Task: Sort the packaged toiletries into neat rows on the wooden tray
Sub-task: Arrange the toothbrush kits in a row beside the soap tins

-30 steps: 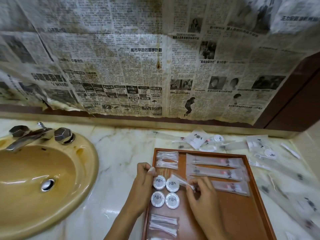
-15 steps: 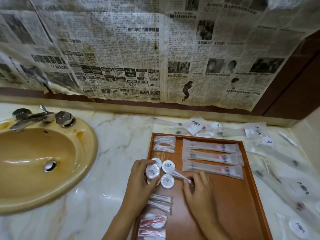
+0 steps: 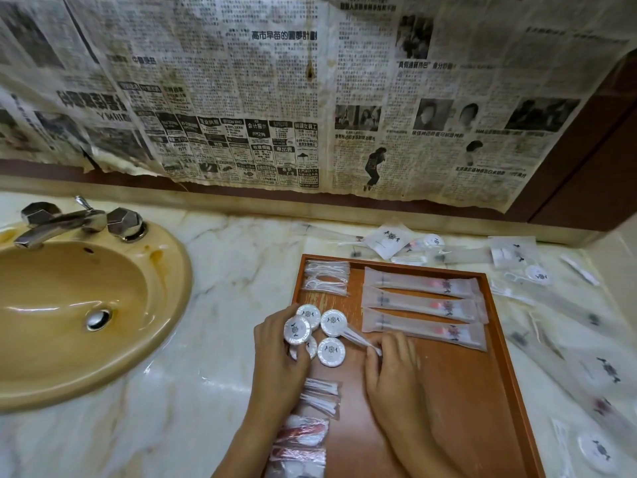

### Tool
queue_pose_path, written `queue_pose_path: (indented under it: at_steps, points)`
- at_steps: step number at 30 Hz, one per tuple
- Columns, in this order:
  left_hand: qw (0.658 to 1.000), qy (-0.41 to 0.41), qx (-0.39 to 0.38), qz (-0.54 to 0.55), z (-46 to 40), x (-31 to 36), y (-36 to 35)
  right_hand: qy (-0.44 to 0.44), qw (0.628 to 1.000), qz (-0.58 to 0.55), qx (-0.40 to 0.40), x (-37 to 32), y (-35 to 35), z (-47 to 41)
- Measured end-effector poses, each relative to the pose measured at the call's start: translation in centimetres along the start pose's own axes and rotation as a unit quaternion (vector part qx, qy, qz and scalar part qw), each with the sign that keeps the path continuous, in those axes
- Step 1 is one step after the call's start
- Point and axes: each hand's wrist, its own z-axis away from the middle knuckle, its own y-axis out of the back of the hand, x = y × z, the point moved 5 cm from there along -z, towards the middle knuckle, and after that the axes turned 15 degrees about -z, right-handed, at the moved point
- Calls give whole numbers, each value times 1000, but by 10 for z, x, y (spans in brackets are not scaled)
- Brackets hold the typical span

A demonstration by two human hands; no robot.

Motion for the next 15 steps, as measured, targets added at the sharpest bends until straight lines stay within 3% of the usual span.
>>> queue_pose_path:
  at_steps: [5, 12, 15]
  points:
    - [999, -12, -3, -38, -4, -4, -5, -6, 1000, 10, 3, 2, -1, 0]
    - [992, 15, -112, -60, -17, -14, -19, -7, 1000, 3, 19, 2, -2, 0]
    - [989, -3, -124, -74, -23, -10, -17, -7, 1000, 6, 19, 2, -2, 1]
